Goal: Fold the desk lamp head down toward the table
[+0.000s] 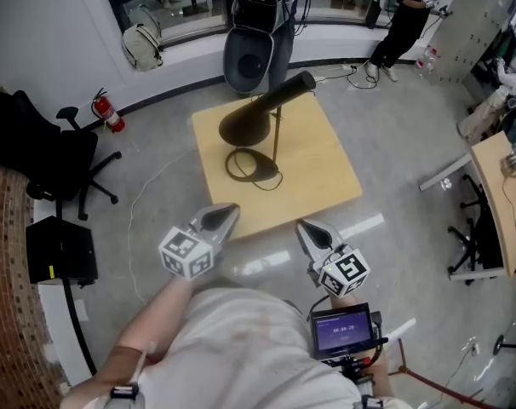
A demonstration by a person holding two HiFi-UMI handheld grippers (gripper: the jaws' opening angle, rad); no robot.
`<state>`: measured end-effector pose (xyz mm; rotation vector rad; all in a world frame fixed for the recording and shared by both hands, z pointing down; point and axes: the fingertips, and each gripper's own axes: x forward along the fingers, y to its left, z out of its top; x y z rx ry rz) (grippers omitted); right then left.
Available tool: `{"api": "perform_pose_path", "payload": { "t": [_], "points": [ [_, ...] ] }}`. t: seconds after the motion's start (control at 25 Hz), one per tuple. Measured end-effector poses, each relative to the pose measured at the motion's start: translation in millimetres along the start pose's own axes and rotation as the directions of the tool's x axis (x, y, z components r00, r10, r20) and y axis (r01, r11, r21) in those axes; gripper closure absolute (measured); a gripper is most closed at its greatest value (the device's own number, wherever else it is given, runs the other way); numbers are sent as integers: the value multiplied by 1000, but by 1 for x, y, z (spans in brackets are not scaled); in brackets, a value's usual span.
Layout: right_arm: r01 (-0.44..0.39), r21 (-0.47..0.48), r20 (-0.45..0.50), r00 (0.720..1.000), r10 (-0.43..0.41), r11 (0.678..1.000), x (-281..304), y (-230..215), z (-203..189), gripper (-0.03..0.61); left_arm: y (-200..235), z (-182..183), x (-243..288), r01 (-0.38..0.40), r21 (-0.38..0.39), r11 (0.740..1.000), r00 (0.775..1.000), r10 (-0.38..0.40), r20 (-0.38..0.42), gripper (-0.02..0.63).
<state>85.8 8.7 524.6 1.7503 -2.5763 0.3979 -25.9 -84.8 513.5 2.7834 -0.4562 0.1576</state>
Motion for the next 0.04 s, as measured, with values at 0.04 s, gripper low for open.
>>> {"api": "perform_pose_path", "payload": {
  "t": [0.04],
  "points": [
    [1,1,-1,1000,-1,1000,-2,2,-1,566,-3,-2,0,1,-1,1000,1000,-1,-4,614]
  ]
}}
